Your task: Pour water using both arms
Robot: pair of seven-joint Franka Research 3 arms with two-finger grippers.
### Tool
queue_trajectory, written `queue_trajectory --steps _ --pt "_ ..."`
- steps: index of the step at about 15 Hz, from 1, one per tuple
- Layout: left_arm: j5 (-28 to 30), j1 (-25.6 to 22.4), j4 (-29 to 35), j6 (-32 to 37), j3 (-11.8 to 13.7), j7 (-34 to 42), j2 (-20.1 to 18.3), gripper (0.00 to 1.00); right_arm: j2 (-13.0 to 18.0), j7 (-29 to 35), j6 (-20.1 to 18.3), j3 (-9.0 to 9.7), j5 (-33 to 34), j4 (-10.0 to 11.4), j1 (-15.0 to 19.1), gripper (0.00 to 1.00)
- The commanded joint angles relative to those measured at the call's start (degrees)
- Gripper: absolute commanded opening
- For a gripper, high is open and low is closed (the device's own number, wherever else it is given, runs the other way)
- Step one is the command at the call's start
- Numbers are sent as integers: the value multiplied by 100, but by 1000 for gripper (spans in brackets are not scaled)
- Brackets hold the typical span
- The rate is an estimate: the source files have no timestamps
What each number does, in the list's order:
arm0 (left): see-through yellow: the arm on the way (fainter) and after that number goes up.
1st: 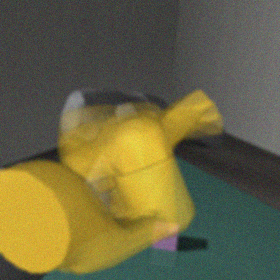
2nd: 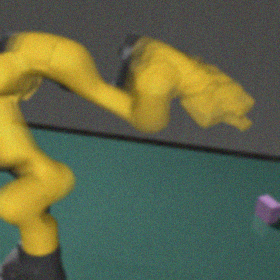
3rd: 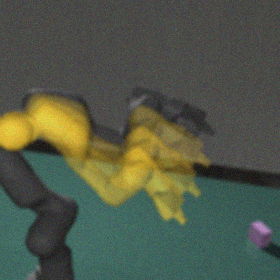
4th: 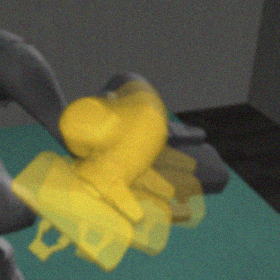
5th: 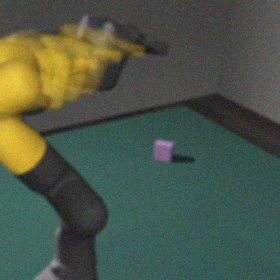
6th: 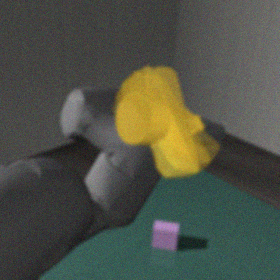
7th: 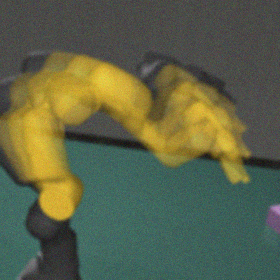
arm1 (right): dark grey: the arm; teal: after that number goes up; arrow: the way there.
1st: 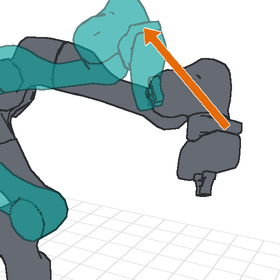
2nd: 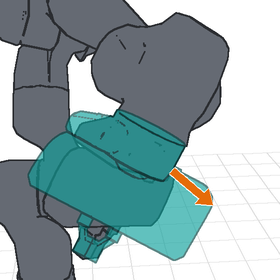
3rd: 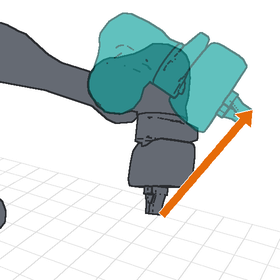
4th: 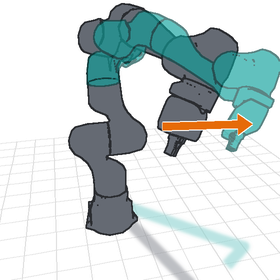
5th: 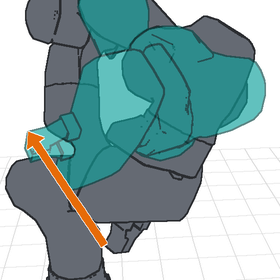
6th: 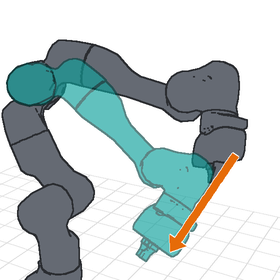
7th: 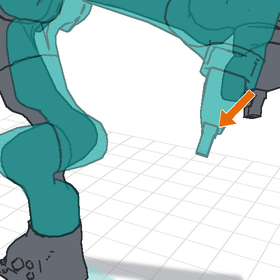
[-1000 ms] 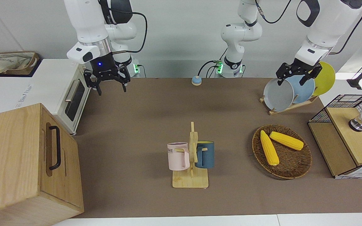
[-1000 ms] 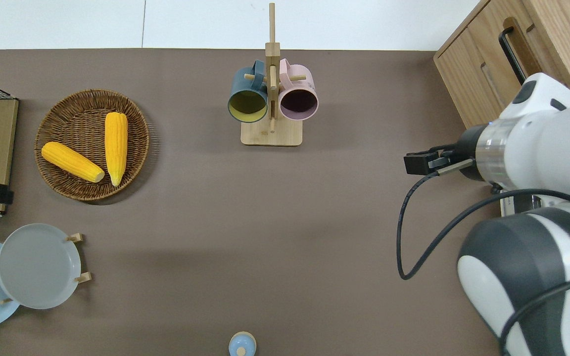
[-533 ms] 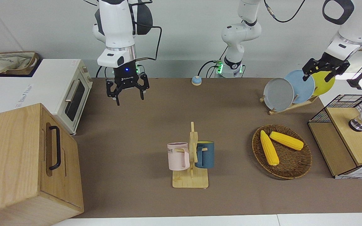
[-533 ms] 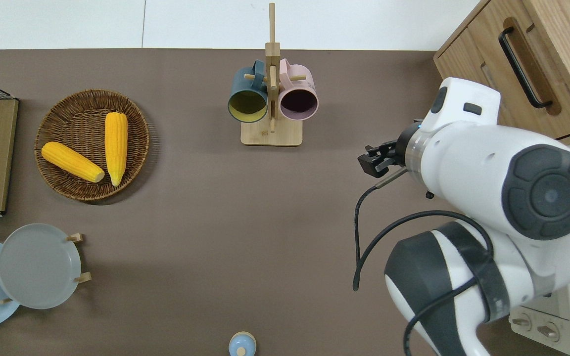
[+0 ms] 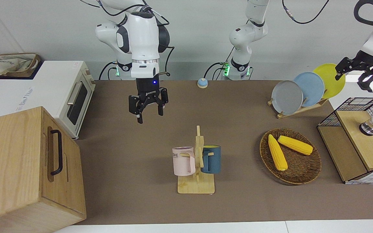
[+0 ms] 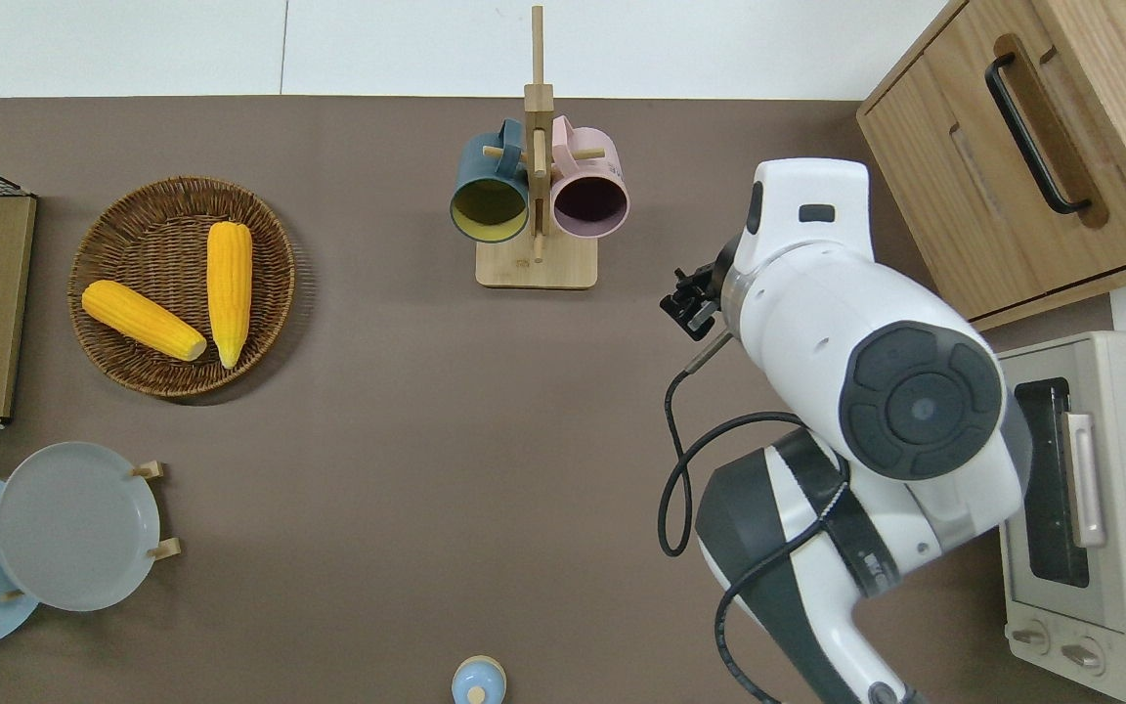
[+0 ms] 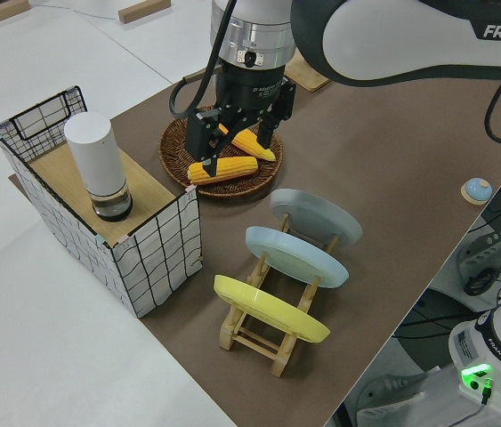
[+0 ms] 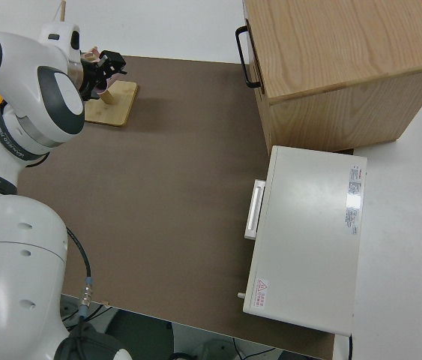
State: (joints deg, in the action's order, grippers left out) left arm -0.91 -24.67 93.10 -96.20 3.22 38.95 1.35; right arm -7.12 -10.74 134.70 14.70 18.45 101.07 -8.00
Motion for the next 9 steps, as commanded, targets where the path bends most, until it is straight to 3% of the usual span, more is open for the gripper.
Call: queue_trajectory --steps 1,6,9 --pt "-49 -179 -134 -206 -59 209 103 1000 -333 -156 486 24 299 -17 -69 983" --pt "56 -354 -64 -828 20 218 111 1000 -747 -130 1031 24 757 -122 -140 981" --pt "389 -512 -73 -1084 29 218 208 1000 -1010 -121 1058 24 774 -377 -219 981"
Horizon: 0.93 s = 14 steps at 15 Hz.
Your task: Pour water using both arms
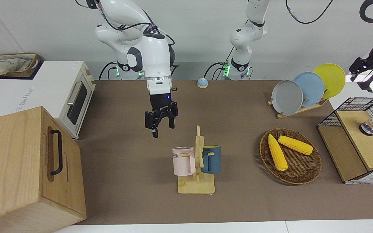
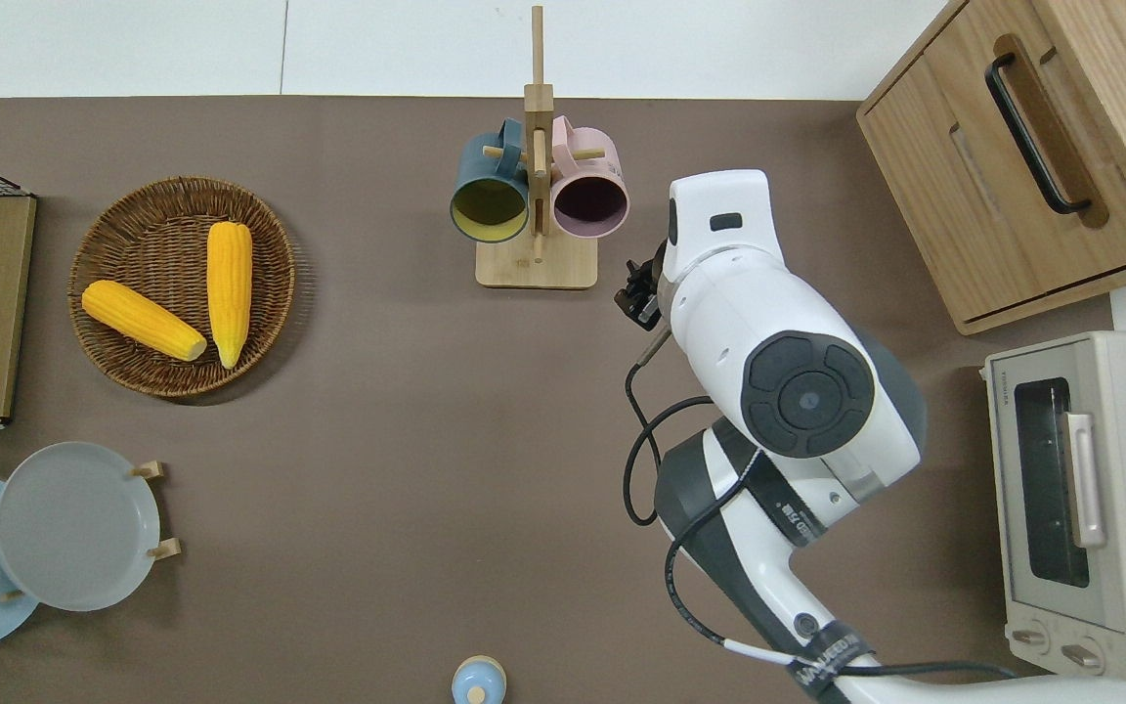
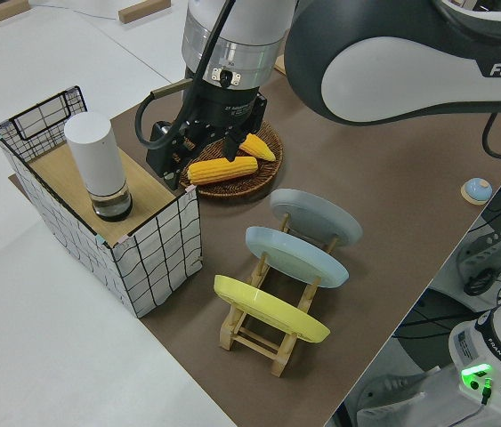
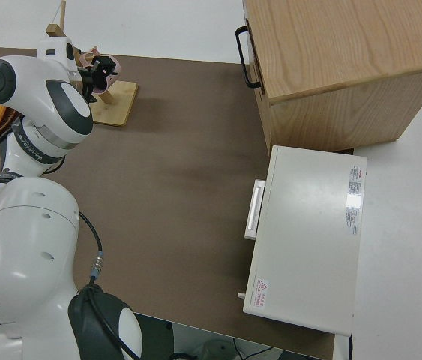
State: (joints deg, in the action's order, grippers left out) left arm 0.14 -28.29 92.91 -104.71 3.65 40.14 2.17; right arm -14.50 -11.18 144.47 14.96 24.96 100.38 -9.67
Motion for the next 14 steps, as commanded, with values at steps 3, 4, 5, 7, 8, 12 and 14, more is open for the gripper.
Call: queue_trajectory --steps 3,4,5,7,8,12,14 --pt "784 -405 -1 -699 -22 117 170 1000 -562 -86 107 -11 176 -642 -139 975" --pt "977 -484 8 -813 -22 204 248 1000 -598 -78 116 -28 202 -660 -166 975" --pt "1153 -502 8 -954 -22 292 284 1000 -624 -69 142 -45 211 -669 -166 973" --pt "1583 -669 61 -1313 -22 512 371 1000 -712 -78 177 -63 211 -748 -166 973" --pt "1794 -695 70 -1481 -22 600 424 1000 -782 -78 186 -63 220 -800 -166 973" --pt "2436 -696 228 -2096 -22 732 574 1000 -1028 -69 186 -72 326 -1073 -175 958" --pt "2789 -678 377 -2535 -31 1014 600 1000 -1134 -69 195 -124 326 -1196 -263 931"
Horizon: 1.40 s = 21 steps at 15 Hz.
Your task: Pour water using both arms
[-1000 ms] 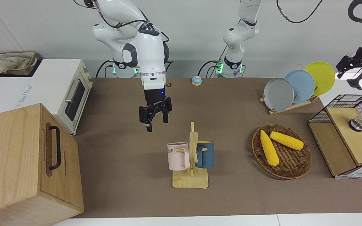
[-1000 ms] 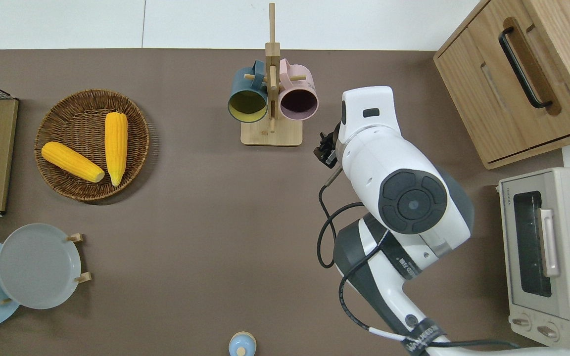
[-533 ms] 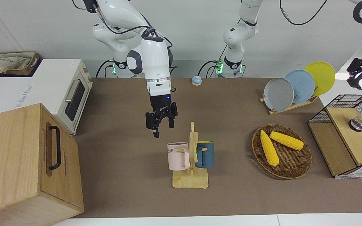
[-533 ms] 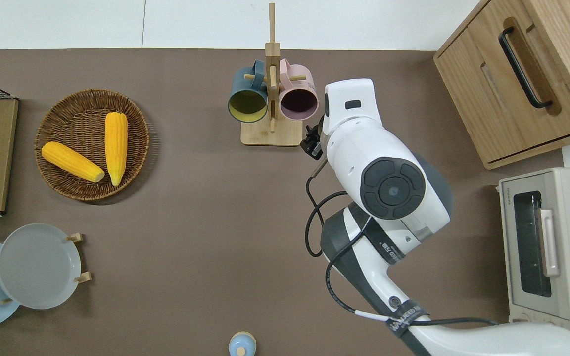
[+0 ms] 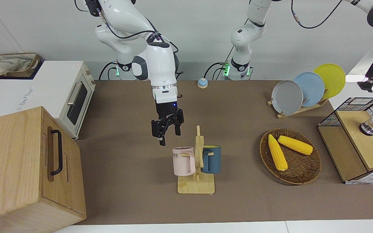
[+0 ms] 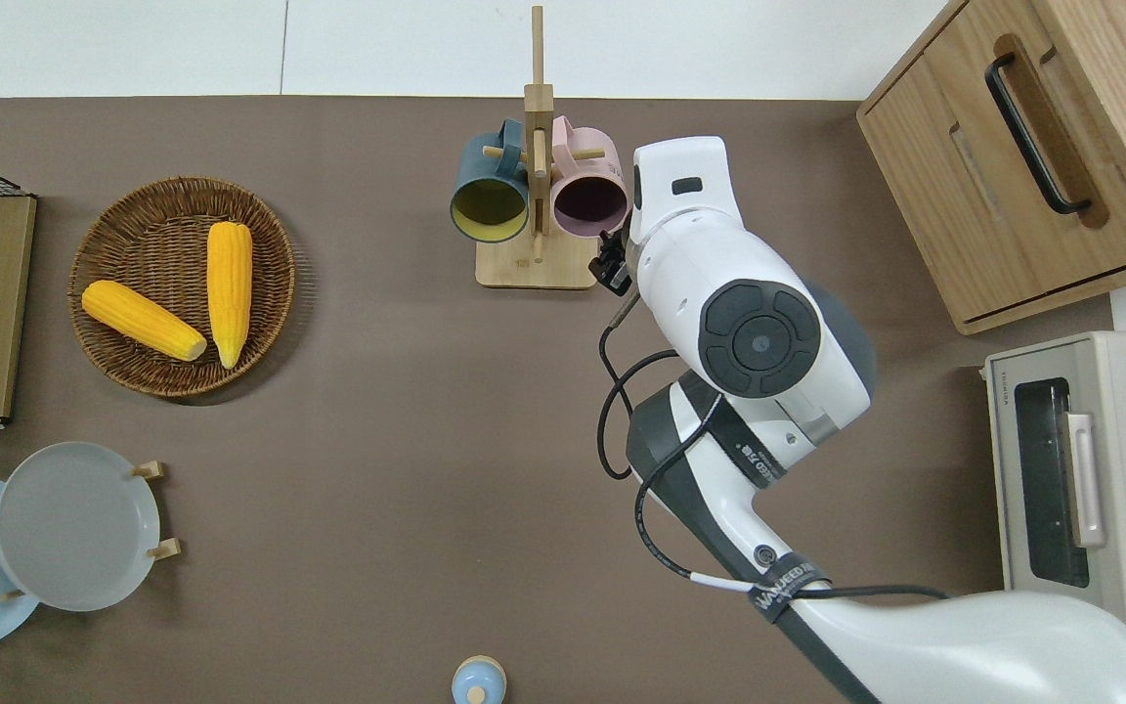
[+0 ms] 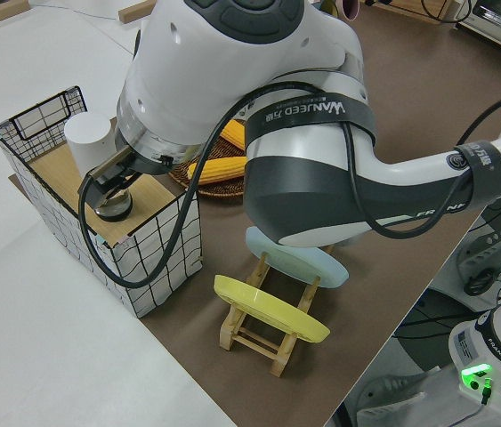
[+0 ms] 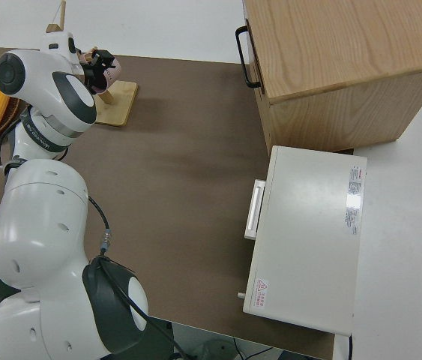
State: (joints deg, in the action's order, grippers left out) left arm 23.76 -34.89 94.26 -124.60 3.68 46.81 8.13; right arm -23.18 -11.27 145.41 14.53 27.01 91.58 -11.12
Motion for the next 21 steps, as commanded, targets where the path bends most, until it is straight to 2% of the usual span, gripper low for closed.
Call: queue_trajectory --steps 1,4,9,12,14,21 --pt "454 17 329 -766 -43 347 13 1000 -310 -60 136 -126 120 -368 -171 925" --pt "507 52 400 -1154 -131 347 154 1000 -415 -60 137 -135 120 -491 -215 904" --pt "683 52 462 -1558 -351 373 356 1000 -547 -51 137 -311 112 -650 -277 837" --pt "753 44 436 -1611 -403 635 487 1000 -635 -51 137 -311 94 -773 -294 689" --pt "1243 35 401 -1655 -403 1004 619 1000 -644 -42 137 -328 85 -773 -356 667" --pt "1289 26 322 -1849 -518 1059 839 1000 -644 -42 137 -337 59 -773 -365 458"
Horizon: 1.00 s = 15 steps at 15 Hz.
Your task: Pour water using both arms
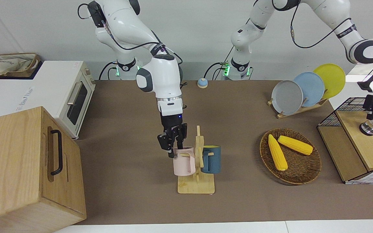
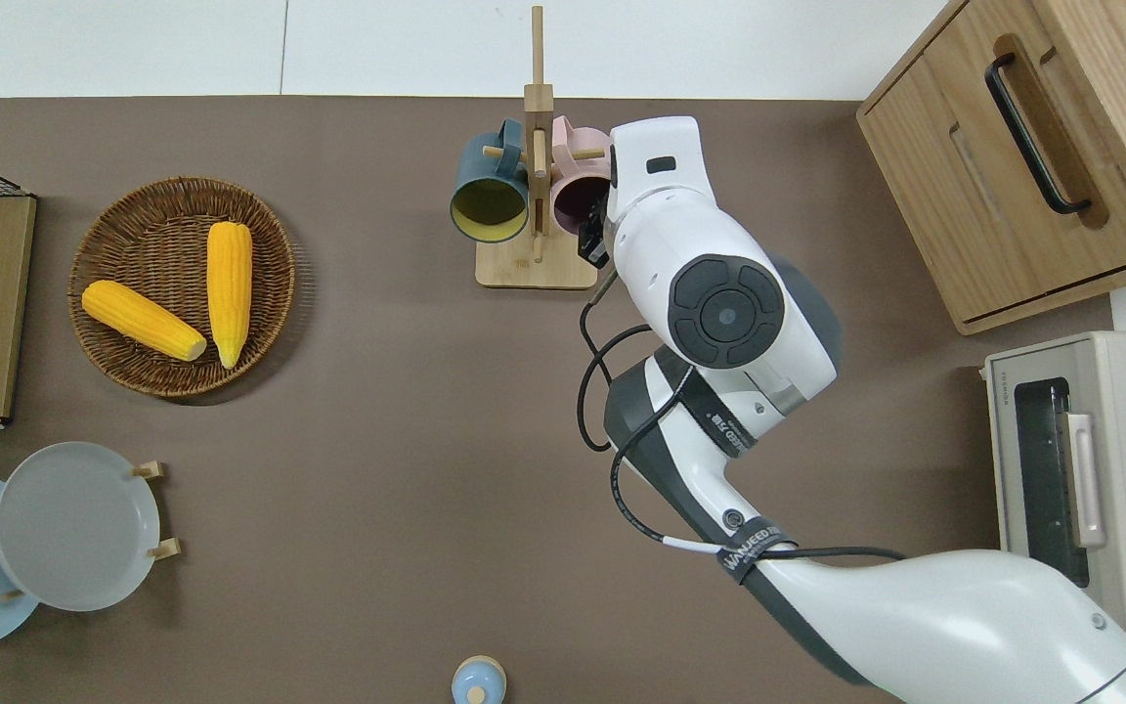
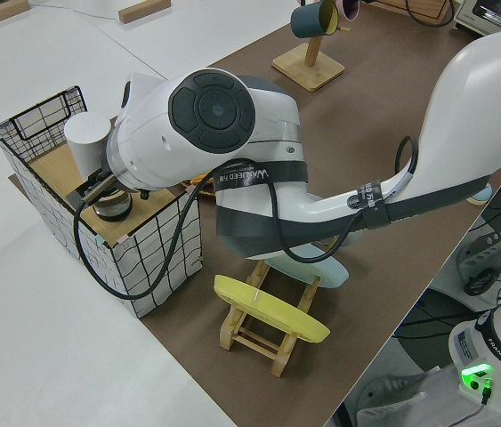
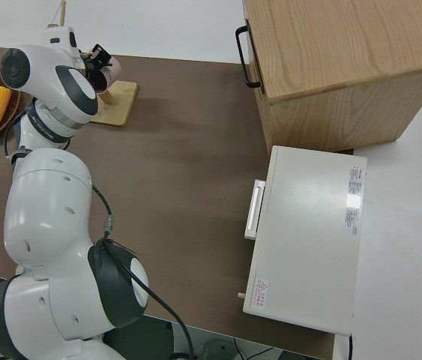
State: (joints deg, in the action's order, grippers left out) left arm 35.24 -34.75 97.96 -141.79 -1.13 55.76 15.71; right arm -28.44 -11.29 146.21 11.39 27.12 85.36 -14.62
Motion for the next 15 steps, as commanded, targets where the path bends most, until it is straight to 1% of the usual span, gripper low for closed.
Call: queue_trajectory --steps 1,6,7,11,12,13,14,15 --pt "141 21 -49 -138 -37 163 82 1000 -117 -40 48 -23 48 -160 -15 437" --pt "176 21 -137 -165 -45 172 178 998 -117 -40 48 -49 39 -151 -15 368" --pt "176 21 -137 -165 -37 172 178 998 -117 -40 48 -49 39 -151 -15 341" --pt "220 21 -146 -173 -45 163 205 989 -135 -40 48 -58 39 -151 -15 337" --pt "220 21 -163 -173 -45 146 205 952 -135 -40 56 -49 39 -151 -15 337" --pt "229 21 -172 -173 -45 119 205 885 -135 -40 48 -58 39 -151 -15 335" --pt "229 21 -172 -173 -45 84 205 746 -144 -31 56 -58 39 -151 -23 332" --pt "255 21 -172 -165 -45 58 205 566 -153 -31 56 -58 39 -151 -24 326"
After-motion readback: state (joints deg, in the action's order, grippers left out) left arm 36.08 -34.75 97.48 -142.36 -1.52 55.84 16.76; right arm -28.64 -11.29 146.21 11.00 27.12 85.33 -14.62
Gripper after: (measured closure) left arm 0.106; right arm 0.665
